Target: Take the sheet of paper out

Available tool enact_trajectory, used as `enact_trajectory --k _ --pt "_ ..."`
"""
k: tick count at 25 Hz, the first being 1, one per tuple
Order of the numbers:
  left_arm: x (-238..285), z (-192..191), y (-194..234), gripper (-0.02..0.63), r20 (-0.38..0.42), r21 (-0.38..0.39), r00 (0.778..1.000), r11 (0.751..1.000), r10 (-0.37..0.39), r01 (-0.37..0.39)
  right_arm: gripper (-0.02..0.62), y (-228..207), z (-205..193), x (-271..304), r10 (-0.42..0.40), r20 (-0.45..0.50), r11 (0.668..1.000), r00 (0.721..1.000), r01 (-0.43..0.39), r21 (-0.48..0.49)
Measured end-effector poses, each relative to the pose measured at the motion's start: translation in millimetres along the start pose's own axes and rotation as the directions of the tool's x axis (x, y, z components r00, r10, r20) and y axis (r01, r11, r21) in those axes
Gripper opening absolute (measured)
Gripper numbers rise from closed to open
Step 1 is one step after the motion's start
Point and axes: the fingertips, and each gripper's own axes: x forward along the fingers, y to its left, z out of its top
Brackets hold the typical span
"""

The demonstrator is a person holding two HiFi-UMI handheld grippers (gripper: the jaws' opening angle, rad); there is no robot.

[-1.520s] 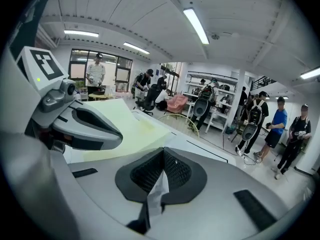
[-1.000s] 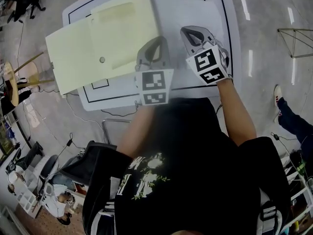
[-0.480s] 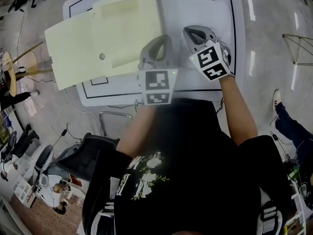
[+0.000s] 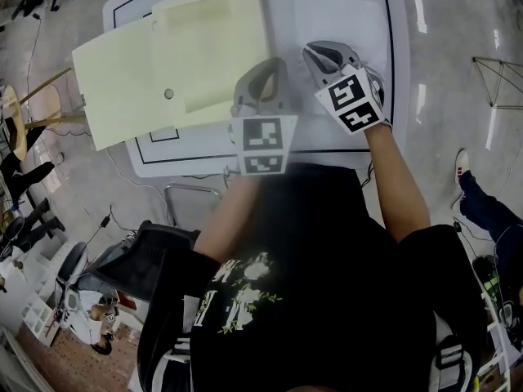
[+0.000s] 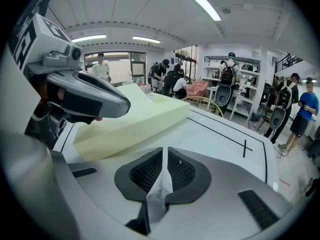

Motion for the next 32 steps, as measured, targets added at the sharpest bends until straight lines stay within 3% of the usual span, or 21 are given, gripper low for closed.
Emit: enact_trajectory --k 8,18,32 --pt "-8.4 6.6 -2.4 -0.006 0.026 0.013 1.0 1.0 -0.007 0.007 0.003 1.7 30.7 -25.1 -0.078 0.098 0.997 0.992 0.077 0.011" --pt "-35.2 18.9 -2.2 -0.006 0.093 0.028 0.995 0.999 -0.025 0.023 0.0 12.5 68.2 -73.0 -0.22 0.226 0.974 0.949 0.199 0.111" --pt "-101.8 39.4 44.0 -0.006 0.182 0.045 0.983 0.999 0.005 -0.014 0.0 70.4 133.6 -89.0 -0.266 0.32 0.959 0.909 0.216 0.182"
